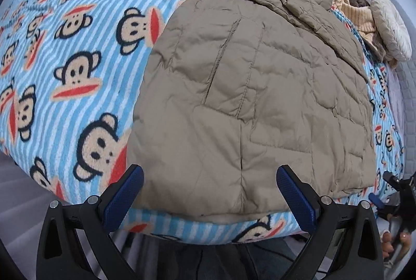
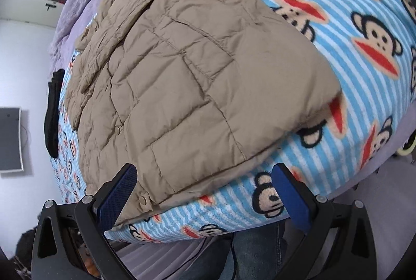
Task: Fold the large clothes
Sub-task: 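Grasp the jacket hem with both tools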
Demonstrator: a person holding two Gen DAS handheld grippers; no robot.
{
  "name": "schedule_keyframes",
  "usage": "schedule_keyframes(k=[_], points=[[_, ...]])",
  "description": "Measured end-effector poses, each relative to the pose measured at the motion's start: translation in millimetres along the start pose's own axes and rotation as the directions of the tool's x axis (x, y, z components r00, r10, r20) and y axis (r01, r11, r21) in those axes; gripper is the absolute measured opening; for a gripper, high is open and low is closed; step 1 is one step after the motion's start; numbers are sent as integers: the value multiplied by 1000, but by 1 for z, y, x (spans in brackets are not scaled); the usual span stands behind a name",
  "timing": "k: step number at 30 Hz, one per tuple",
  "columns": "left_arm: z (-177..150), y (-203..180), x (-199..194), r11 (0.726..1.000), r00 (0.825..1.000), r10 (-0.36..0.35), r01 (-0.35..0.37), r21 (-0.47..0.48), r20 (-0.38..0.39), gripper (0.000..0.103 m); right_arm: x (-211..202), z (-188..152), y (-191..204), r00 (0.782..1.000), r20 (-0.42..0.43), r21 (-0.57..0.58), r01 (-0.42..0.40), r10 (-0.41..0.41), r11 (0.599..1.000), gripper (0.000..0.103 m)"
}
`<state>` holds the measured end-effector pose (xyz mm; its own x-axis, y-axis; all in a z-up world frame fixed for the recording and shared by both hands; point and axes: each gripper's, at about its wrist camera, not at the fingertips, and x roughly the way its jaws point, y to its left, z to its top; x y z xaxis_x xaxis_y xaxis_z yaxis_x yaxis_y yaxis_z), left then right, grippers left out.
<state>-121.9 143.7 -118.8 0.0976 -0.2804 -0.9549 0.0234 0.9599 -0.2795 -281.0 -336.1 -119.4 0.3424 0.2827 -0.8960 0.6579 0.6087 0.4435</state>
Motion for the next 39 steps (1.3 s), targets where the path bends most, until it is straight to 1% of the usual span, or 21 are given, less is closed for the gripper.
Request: schedule_keyframes(k=[2,5,7,9,11,12,14,16,19,20,21,22,23,24,25,26,27,30,33,37,39], points=[[-8,13,2,997,998,-58,57,-42,-20,102,1,-2,-16,1000,5,72,-28,28,997,103],[-19,26,7,986,988,-145,141,-92,-42,102,5,-2,-39,997,13,168,-74,73,983,103],[-25,30,14,976,978,-196,188,-109,-68,102,10,0,-51,994,17,219,-107,106,970,103],[-29,30,26,965,964,-242,227,-131,-109,102,15,1,-59,991,16,251,-135,135,958,103],[-30,27,38,958,957,-261,240,-155,-129,102,21,4,-64,987,12,266,-160,163,951,103],[-29,24,42,957,956,-263,242,-159,-127,102,25,6,-65,985,9,273,-167,171,948,103],[-25,16,46,953,956,-272,253,-167,-107,102,31,9,-66,983,11,284,-180,185,942,103],[-17,9,48,943,950,-299,280,-180,-87,102,37,12,-66,976,22,302,-212,216,929,102],[-7,1,50,936,946,-315,297,-187,-75,102,43,14,-65,964,35,329,-261,264,908,98],[-4,-1,51,932,943,-324,305,-195,-74,99,46,16,-65,962,32,336,-267,272,903,89],[-2,-4,52,930,941,-330,310,-198,-78,90,48,16,-65,963,25,345,-261,269,901,77],[0,-6,53,931,940,-330,309,-196,-87,85,49,16,-65,964,18,354,-254,264,900,73],[1,-8,53,934,942,-324,302,-192,-93,76,51,16,-66,964,10,360,-251,265,899,67],[2,-11,54,938,944,-315,295,-183,-97,60,51,16,-67,963,6,361,-254,270,898,56],[2,-12,55,943,947,-304,285,-170,-105,50,51,16,-67,964,3,358,-250,266,900,46],[3,-13,56,950,950,-291,273,-155,-110,31,50,15,-66,968,-2,354,-233,250,906,23],[3,-14,55,953,953,-283,267,-143,-109,21,49,14,-66,971,-2,351,-222,238,910,15],[7,-14,43,954,956,-285,275,-120,-75,15,41,15,-62,971,16,319,-231,239,919,11],[13,-19,25,959,960,-278,275,-73,-28,15,34,19,-52,974,18,265,-221,225,938,10],[22,-25,4,961,962,-273,273,-29,11,15,23,29,-37,976,17,208,-214,215,954,9],[29,-30,-4,962,962,-272,272,-23,24,15,17,37,-27,975,13,172,-219,220,960,9]])
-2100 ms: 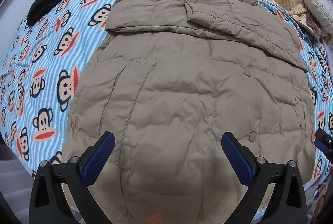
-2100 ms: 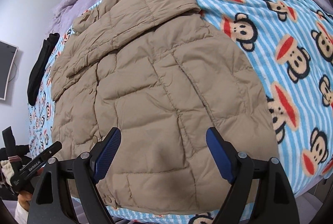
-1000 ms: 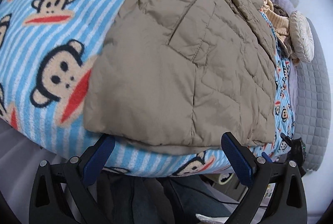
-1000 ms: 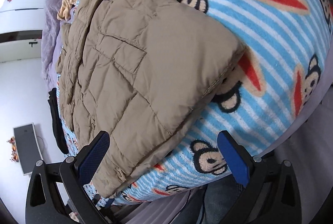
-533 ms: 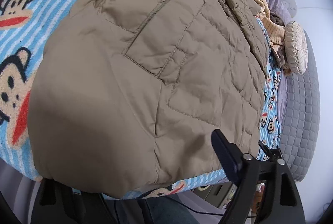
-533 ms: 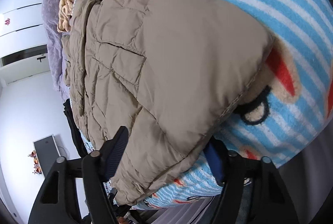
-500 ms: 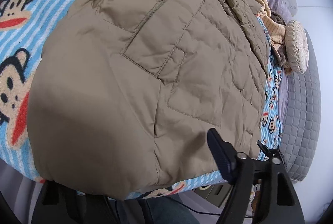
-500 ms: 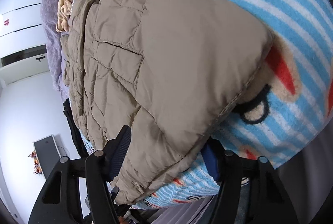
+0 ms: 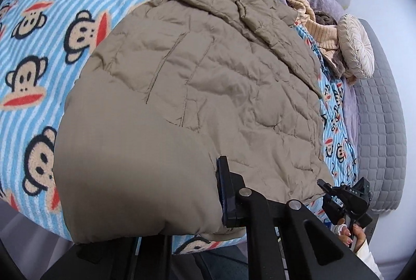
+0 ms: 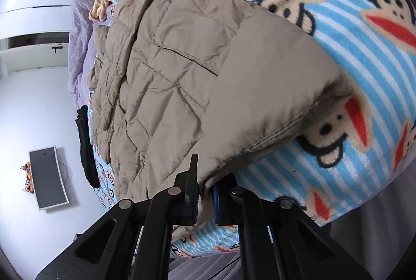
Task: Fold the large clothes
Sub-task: 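Grasp the jacket hem with both tools, then lift the hem with both tools and fold it over toward the collar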
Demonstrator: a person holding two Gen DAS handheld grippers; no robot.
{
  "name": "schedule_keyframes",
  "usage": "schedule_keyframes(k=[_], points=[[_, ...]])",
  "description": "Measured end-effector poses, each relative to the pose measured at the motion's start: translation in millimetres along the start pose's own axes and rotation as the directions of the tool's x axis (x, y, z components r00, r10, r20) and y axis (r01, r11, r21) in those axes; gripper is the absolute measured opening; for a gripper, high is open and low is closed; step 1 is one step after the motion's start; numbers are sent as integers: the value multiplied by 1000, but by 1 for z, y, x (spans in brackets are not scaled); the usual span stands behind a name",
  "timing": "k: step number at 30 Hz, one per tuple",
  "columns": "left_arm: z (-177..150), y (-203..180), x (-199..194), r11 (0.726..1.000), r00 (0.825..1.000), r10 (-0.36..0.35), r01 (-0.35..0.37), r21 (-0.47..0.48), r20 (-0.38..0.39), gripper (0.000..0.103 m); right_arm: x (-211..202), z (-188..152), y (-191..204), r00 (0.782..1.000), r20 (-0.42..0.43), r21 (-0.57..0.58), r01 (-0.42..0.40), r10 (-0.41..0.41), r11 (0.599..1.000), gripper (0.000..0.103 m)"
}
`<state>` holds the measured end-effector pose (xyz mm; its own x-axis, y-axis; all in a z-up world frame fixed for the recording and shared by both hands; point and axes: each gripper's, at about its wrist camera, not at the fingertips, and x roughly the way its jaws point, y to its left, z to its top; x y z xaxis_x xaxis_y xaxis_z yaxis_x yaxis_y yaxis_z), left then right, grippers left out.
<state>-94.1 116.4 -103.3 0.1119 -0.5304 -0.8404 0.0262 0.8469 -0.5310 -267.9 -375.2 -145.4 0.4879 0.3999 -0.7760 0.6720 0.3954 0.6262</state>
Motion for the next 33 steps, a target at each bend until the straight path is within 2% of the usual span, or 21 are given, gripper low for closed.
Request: schedule_keyframes(k=[4,9,16,19,25,30,33], points=[[16,-18,-18,1000,999,7,-7,14,53,15,-12,19,35,1000,-4,-113,3,-3,994,8],[46,-48,-43,1000,989,11,-12,8,150,15,-30,53,93,1000,13,-274,-19,23,962,8],[96,-94,-70,999,951,37,-39,-1,307,15,-43,102,173,997,36,-463,-42,66,885,7],[121,-106,-72,999,937,44,-50,8,347,15,-37,122,198,997,32,-510,-39,64,859,7],[173,-113,-52,995,928,74,-96,42,365,15,-15,159,240,996,71,-576,0,50,817,7],[224,-111,-30,992,930,93,-116,43,355,15,13,187,272,992,116,-592,37,40,805,7],[253,-112,-14,988,932,115,-143,55,344,15,30,205,282,991,132,-578,51,31,815,7]])
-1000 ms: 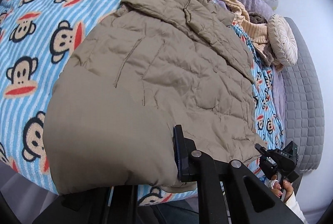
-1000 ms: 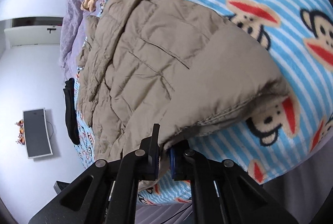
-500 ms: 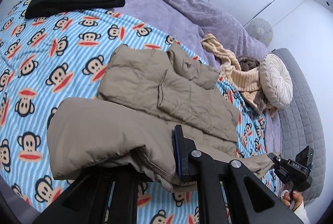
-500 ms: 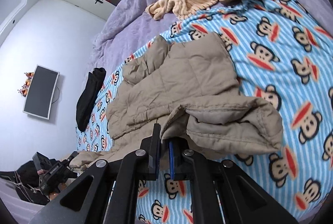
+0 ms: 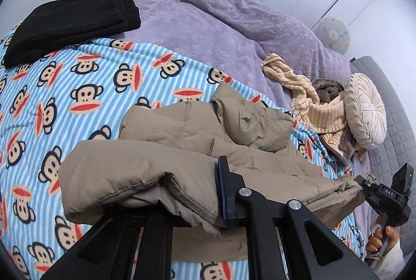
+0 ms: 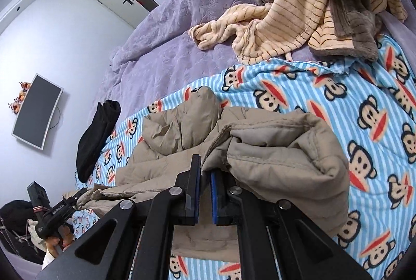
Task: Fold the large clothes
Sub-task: 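Lift the hem with both tools and fold it over toward the collar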
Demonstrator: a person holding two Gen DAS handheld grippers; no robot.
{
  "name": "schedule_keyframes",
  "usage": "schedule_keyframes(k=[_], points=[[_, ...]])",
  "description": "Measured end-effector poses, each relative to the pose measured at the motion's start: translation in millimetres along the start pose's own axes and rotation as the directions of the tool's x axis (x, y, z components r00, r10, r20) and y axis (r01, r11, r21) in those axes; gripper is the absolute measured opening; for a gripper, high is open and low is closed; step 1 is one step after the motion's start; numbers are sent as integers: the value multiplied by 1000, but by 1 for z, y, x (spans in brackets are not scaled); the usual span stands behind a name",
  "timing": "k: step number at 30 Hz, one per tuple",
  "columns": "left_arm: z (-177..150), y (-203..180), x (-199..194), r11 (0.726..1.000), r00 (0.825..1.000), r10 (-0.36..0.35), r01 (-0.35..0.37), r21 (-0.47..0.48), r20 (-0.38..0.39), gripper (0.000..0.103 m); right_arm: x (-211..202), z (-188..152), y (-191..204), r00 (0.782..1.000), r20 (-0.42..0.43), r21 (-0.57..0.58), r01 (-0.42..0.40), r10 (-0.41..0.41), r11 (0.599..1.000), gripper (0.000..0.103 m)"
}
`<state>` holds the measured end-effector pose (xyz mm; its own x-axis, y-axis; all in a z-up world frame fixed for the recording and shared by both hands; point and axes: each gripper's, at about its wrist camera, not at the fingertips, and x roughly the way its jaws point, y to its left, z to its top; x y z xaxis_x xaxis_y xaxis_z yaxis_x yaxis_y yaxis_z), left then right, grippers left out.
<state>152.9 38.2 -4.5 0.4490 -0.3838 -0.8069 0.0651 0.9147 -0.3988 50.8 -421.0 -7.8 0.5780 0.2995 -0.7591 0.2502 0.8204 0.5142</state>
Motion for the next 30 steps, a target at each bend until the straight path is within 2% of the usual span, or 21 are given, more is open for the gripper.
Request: schedule_keyframes(k=[5,9,13,16,21,25,28,30], points=[[32,-3,48,999,999,32,-31,31,-24,15,42,26,-9,998,-19,15,57,-57,998,7],[45,-5,98,994,996,78,-75,78,-37,15,88,39,-26,993,-43,32,111,-110,993,7],[37,3,152,984,987,150,-143,106,-56,15,133,36,-49,990,-71,75,124,-119,989,7],[25,8,179,975,982,183,-176,136,-42,15,156,30,-60,991,-70,94,123,-117,988,7],[26,10,191,972,979,198,-192,138,-37,15,171,32,-64,992,-52,118,122,-116,985,7],[30,11,166,975,980,200,-199,104,-2,16,162,40,-57,994,-47,127,101,-96,987,7],[26,9,136,975,981,187,-191,111,48,33,147,44,-46,997,-26,99,77,-75,992,10],[22,6,119,970,976,201,-210,121,83,81,141,45,-40,997,-28,74,76,-75,994,13]])
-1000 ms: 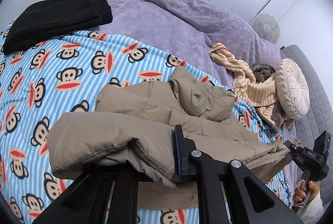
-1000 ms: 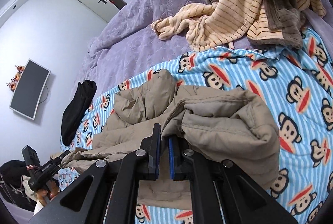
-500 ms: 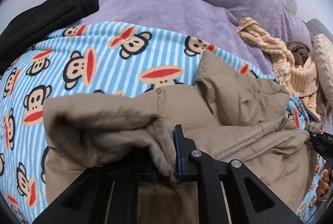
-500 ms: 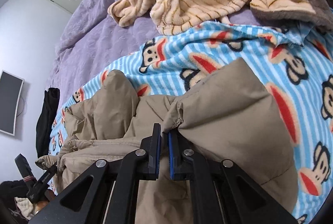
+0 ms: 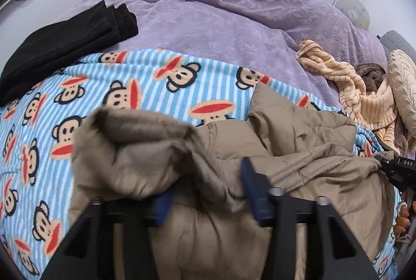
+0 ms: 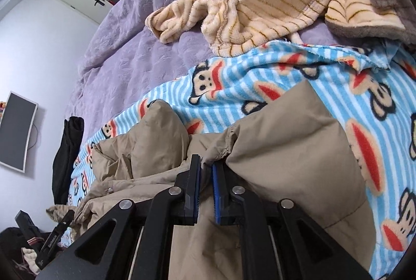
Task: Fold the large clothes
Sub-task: 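Lift the hem with both tools and fold it over toward the collar, then open both tools and release the folded hem onto the jacket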
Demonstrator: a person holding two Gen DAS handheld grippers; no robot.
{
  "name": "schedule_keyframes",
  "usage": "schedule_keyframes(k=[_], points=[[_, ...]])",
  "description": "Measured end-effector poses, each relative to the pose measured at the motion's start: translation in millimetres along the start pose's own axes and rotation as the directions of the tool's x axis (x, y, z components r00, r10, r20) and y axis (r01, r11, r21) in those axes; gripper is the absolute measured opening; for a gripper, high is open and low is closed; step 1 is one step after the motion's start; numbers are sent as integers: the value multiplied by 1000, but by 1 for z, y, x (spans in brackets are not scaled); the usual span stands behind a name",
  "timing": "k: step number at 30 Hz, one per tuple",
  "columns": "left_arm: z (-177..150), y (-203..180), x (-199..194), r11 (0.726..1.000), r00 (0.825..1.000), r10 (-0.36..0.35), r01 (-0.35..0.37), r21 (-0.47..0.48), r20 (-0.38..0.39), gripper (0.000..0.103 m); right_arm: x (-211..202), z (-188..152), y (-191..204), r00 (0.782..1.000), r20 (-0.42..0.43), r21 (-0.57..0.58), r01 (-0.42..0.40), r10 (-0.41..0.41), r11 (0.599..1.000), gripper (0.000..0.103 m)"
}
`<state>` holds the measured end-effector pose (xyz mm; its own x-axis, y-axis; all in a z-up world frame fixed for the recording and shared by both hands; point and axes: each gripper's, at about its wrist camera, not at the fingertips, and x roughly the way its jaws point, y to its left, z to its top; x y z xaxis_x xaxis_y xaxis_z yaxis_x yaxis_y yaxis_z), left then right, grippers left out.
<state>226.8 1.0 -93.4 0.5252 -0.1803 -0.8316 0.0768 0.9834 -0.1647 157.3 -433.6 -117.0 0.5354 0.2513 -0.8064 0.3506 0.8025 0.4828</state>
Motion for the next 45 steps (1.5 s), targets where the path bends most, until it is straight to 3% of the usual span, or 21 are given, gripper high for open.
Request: schedule_keyframes(k=[2,5,6,7,8,9,11,14,17,21,27,31,35,39,45], points=[[-2,1,-18,1000,998,12,-12,3,54,87,-7,-1,3,1000,1,-2,-8,8,1000,16],[0,-2,-27,1000,999,0,-1,17,45,87,-21,-9,5,1000,15,4,-27,27,1000,56],[0,-3,-27,1000,999,-11,10,20,37,87,-27,-15,9,999,30,-11,-28,28,1000,57],[0,-7,-27,999,999,-33,32,30,22,87,-32,-21,12,999,29,-39,-35,36,999,57],[-1,-12,-27,997,998,-65,64,46,11,84,-33,-27,18,999,13,-82,-41,42,996,48],[-2,-19,-27,994,996,-92,91,63,9,75,-32,-35,27,999,-12,-141,-42,40,989,31],[-8,-38,-22,985,991,-131,131,112,-6,71,-20,-50,40,998,-62,-234,-24,10,972,20],[-20,-73,-1,970,987,-156,161,181,-40,70,9,-66,52,994,-106,-290,0,-32,957,20],[-33,-98,28,968,991,-116,128,218,-66,71,37,-69,50,993,-104,-278,22,-53,960,20],[-34,-102,57,974,996,-75,85,208,-56,71,63,-60,42,993,-92,-269,45,-72,962,11],[-8,-86,73,981,996,-61,71,180,-59,71,67,-35,40,991,-98,-264,60,-89,963,9],[13,-46,62,988,999,41,-42,149,8,71,31,-17,17,973,22,-280,227,-230,933,10],[28,16,64,989,991,131,-131,62,15,71,1,0,-30,936,99,-162,349,-337,923,10],[28,45,83,990,989,141,-140,20,-34,71,17,6,-49,938,55,-109,347,-343,932,10],[27,34,111,983,983,180,-178,46,-40,73,52,10,-45,915,54,-166,404,-401,900,10]])
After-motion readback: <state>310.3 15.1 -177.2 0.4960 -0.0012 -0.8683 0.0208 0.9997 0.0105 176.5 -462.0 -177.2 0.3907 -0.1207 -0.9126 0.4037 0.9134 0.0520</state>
